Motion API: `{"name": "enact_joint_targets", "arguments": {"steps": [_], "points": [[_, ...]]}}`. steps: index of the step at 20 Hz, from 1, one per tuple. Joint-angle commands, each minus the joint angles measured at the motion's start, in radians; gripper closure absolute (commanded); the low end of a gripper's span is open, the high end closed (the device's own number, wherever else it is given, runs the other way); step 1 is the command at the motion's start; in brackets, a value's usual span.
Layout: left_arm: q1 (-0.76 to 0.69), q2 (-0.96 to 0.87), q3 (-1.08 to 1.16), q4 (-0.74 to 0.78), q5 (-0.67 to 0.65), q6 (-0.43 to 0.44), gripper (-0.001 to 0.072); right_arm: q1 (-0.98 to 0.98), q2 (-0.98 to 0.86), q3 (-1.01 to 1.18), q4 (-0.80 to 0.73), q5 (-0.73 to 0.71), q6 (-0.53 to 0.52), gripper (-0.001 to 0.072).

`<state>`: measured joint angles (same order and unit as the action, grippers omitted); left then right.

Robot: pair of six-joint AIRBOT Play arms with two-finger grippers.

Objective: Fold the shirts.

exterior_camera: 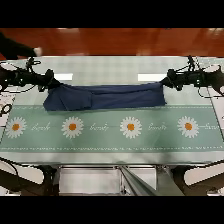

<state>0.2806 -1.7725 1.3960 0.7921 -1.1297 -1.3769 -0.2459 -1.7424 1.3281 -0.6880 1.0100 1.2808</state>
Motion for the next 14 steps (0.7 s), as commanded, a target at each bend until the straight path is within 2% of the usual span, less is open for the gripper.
{"name": "enact_joint_targets", "arguments": {"steps": [1, 7, 8, 9, 10, 12, 14], "points": [[-0.001, -0.023, 0.012, 0.000, 0.004, 0.000, 0.0688, 0.000, -0.008, 0.011, -0.005, -0.010, 0.009, 0.0687], [-0.015, -0.027, 0.012, 0.000, -0.020, 0.003, 0.0687, 0.006, -0.027, 0.010, -0.099, 0.030, 0.074, 0.0687], [-0.014, -0.027, 0.012, 0.000, -0.034, 0.002, 0.0632, 0.006, -0.031, 0.010, -0.108, 0.036, 0.082, 0.0683], [-0.011, -0.025, 0.013, 0.000, -0.059, -0.003, 0.0367, 0.005, -0.031, 0.010, -0.116, 0.037, 0.104, 0.0540], [0.000, -0.023, 0.018, 0.003, -0.099, -0.012, 0.0206, -0.003, -0.028, 0.011, -0.124, 0.048, 0.121, 0.0285], [0.044, -0.010, 0.057, 0.067, -0.203, -0.037, 0.0204, -0.046, -0.010, 0.033, -0.147, 0.139, 0.131, 0.0301], [0.092, 0.080, 0.060, 0.198, -0.214, -0.042, 0.0204, -0.122, 0.040, 0.045, -0.180, 0.240, 0.128, 0.0301]]}}
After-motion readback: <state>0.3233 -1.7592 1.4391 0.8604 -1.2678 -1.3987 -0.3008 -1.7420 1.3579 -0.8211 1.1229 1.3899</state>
